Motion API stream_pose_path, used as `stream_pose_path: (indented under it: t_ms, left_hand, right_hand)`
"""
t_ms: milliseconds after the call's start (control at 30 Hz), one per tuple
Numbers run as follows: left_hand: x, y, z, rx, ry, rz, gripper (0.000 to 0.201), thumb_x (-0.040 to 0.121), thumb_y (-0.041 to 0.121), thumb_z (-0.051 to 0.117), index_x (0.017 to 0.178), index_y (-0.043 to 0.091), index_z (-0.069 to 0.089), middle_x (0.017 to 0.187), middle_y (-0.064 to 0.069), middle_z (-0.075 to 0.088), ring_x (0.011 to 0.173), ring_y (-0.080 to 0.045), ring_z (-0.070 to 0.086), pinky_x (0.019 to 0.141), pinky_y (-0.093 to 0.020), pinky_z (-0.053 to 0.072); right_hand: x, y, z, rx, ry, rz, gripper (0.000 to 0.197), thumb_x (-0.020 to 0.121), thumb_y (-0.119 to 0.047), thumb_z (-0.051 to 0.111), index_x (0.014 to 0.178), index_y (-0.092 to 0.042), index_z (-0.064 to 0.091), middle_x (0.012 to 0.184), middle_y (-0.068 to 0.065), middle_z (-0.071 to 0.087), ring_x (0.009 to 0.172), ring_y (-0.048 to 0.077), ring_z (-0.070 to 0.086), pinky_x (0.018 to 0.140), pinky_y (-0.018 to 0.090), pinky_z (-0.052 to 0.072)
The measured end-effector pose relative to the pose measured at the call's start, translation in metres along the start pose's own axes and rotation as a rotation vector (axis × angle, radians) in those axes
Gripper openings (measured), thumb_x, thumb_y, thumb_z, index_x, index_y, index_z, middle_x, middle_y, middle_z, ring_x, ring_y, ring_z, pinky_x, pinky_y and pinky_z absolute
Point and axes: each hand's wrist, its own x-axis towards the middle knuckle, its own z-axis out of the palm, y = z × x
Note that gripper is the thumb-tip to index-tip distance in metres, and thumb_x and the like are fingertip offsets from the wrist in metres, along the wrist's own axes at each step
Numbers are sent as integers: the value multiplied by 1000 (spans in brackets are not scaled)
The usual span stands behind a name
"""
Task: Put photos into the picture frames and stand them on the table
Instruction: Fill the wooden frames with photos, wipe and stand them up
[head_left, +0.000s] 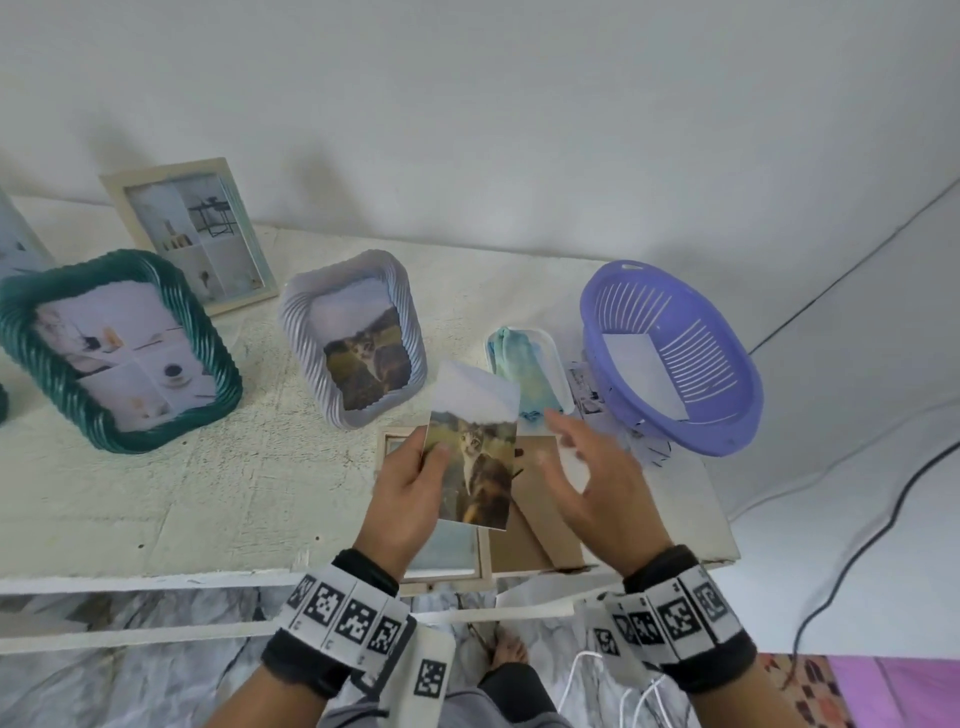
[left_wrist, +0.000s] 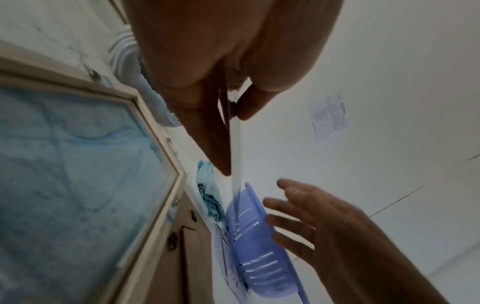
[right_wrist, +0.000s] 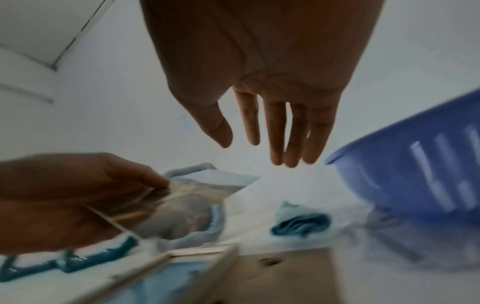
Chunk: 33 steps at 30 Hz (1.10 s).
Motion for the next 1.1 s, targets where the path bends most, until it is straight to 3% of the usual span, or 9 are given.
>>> stream_pose_path:
  t_ms: [100, 167, 267, 333, 433, 700, 800, 867, 1100]
  left_hand:
    - [8, 2, 14, 44, 23, -20, 38, 88, 39, 49, 88, 2, 56, 86, -25, 58, 80, -36, 56, 79, -49, 48]
    - [13, 4, 27, 47, 27, -37, 39, 87, 41, 51, 93, 3, 59, 91, -22, 63, 90, -40, 58, 86, -54, 49]
    - [21, 3, 46, 41, 7, -71, 32, 92, 37, 54, 97, 6, 60, 94, -20, 65, 93, -39, 61, 89, -58, 49]
    - [27, 3, 61, 56, 17, -100, 13, 99, 21, 54, 99, 13, 65, 94, -9, 71, 92, -30, 66, 89, -55, 53]
    - [38, 4, 86, 48, 36, -161, 13, 99, 16, 55, 104, 19, 66, 96, -5, 74, 92, -26, 70, 88, -53, 55]
    - [71, -12, 158, 188, 37, -250, 18, 92, 22, 65, 109, 24, 64, 96, -5, 74, 87, -23, 72, 85, -48, 58]
    - [80, -22, 176, 209, 36, -275, 23, 79, 34, 66, 102, 31, 64, 93, -4, 75, 85, -24, 72, 83, -51, 58]
    - [86, -30, 183, 241, 20, -279, 17, 85, 26, 66, 101, 33, 63, 90, -3, 76, 84, -23, 73, 83, -51, 58]
    - [90, -27, 197, 527, 29, -169, 23, 97, 32, 57, 115, 22, 67, 97, 0, 73, 89, -18, 68, 84, -36, 54]
  right_hand:
    - [17, 43, -25, -341, 153, 19, 48, 86, -23, 64, 131, -11, 53, 121, 10, 62, 108, 30, 53, 91, 38, 44]
    - [25, 72, -43, -559, 124, 68, 55, 81, -26, 69, 132, -10, 53, 118, 15, 62, 108, 38, 54, 93, 48, 44]
    - [29, 100, -63, -688, 35, 134, 41, 80, -27, 70, 117, -11, 62, 90, 12, 68, 91, 38, 61, 89, 53, 44]
    - [28, 110, -71, -673, 52, 69, 23, 81, -20, 68, 103, -14, 65, 73, 6, 65, 74, 35, 62, 83, 52, 46]
    - [30, 121, -86, -549, 71, -43, 18, 85, -23, 61, 101, -17, 65, 74, 2, 66, 68, 33, 61, 75, 45, 48]
    - [43, 145, -129, -221, 94, -112, 35, 92, -37, 54, 118, -16, 64, 103, -5, 69, 89, 13, 62, 77, 22, 45]
    - [39, 147, -129, -198, 47, -149, 40, 92, -43, 47, 119, -18, 62, 104, -5, 69, 91, 17, 63, 77, 33, 53]
    - [36, 146, -127, -202, 44, -199, 37, 92, -41, 47, 117, -18, 62, 97, -1, 69, 85, 22, 63, 70, 40, 54]
    - [32, 141, -114, -308, -57, -277, 28, 90, -38, 53, 112, -23, 61, 78, -3, 60, 68, 21, 54, 55, 37, 47]
